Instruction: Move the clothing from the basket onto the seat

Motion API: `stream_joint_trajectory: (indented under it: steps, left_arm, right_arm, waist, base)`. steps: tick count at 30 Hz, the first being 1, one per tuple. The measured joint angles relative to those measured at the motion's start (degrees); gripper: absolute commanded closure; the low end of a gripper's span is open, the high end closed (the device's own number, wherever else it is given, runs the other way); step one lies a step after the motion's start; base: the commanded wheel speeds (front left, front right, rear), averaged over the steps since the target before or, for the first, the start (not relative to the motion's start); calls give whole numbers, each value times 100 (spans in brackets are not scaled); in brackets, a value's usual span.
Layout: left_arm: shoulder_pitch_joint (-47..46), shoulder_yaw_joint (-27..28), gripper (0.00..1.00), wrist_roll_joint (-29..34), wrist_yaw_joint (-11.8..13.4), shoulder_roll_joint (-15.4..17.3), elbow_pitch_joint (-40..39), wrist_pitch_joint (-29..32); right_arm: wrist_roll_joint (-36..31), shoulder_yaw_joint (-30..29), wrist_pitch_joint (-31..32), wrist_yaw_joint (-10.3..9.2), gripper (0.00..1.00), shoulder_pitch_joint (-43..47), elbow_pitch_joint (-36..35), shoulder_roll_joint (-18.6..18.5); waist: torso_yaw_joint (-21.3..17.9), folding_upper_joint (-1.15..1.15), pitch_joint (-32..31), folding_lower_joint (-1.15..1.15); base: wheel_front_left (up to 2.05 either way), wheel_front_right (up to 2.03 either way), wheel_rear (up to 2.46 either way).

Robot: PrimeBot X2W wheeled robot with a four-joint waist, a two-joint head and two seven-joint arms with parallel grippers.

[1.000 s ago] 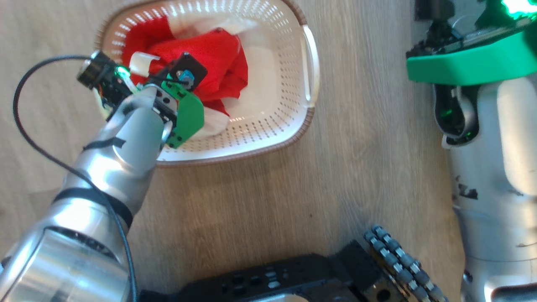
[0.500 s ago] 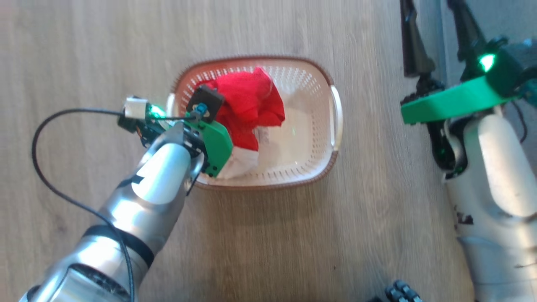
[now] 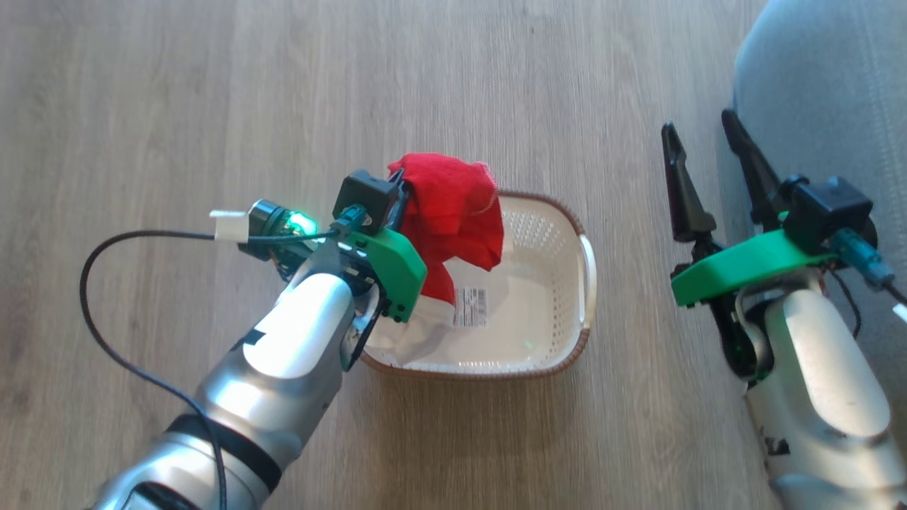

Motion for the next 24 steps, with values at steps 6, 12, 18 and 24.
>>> stream_joint_trajectory:
  steps: [6,12,18,24]
  left_arm:
    - [146,132,100,16,79,1,-544,-4]
    - [259,346,100,132,82,13,-1278,-7]
    - [385,449,100,299,90,93,-1925,-8]
    - [304,452,100,420,132,174,-2626,-18]
  right_arm:
    - [0,-23,0,0,0,183,124,3]
    - [1,-66,1,0,0,475,253,20]
    - [1,-65,1,0,0,711,337,71]
    - [46,-74,1,0,0,790,381,98]
  waist:
    - [72,0,-375,0]
    - [96,0,-747,0]
    - [23,0,-1013,0]
    - [-55,0,-1099,0]
  base:
    - [0,0,0]
    - [0,0,0]
    - [0,0,0]
    - [0,0,0]
